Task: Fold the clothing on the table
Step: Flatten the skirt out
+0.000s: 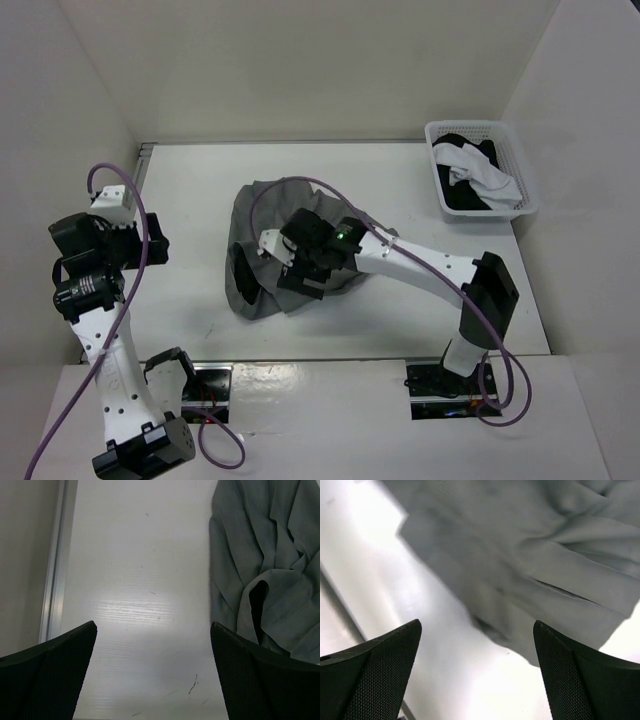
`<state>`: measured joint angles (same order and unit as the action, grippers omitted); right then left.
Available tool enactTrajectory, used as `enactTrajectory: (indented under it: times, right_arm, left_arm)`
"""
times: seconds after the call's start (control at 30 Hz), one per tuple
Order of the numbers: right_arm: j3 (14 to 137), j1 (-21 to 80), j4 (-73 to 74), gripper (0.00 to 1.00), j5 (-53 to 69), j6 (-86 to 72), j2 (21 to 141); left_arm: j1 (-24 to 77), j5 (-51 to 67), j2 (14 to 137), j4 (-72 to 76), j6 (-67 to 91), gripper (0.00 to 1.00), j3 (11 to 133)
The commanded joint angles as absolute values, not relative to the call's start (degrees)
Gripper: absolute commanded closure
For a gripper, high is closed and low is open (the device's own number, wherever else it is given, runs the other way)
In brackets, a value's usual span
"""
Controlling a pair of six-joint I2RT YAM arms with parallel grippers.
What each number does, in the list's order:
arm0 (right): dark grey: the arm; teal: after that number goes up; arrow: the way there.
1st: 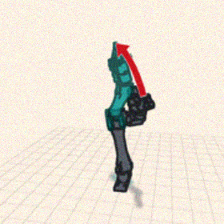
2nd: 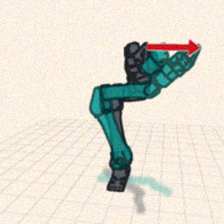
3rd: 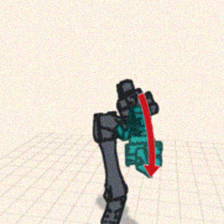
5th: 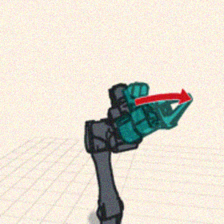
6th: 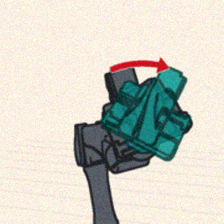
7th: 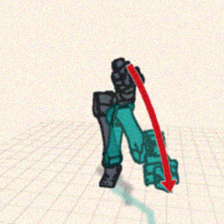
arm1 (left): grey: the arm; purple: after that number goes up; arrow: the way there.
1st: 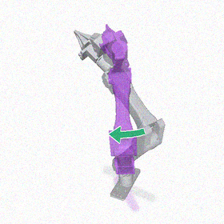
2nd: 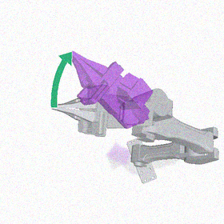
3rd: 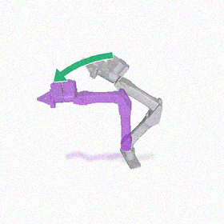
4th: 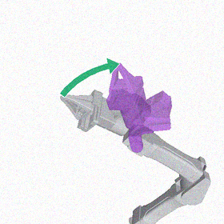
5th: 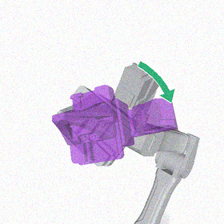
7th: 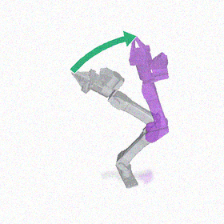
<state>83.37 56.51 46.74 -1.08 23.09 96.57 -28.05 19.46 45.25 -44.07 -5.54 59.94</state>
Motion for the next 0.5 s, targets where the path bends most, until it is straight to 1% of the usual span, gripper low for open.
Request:
enactTrajectory:
  times: [0.0,0.07,0.3,0.37,0.4,0.47]
  right_arm:
    - [80.43,58.97,45.19,0.04,-2.37,25.66,93.08]
    - [79.63,60.37,43.34,0.04,-3.34,27.06,93.08]
    - [81.03,60.91,36.48,0.04,-5.97,33.82,98.61]
    - [81.83,60.91,35.78,0.04,-5.98,35.67,100.37]
    - [83.22,60.91,35.77,0.05,-5.02,36.64,100.37]
    - [84.81,60.91,36.64,0.06,-2.82,39.54,101.69]
  left_arm:
    - [-28.48,16.08,44.65,-42.01,-3.52,0.00,59.50]
    - [-29.00,15.56,44.65,-42.01,-3.52,0.00,59.50]
    - [-31.20,14.41,44.65,-41.48,-2.99,0.00,59.50]
    - [-31.20,14.41,44.65,-41.48,-2.99,0.00,59.50]
    - [-31.81,14.41,44.65,-41.48,-2.99,0.00,59.50]
    - [-32.34,14.41,44.65,-41.48,-2.99,0.00,59.50]
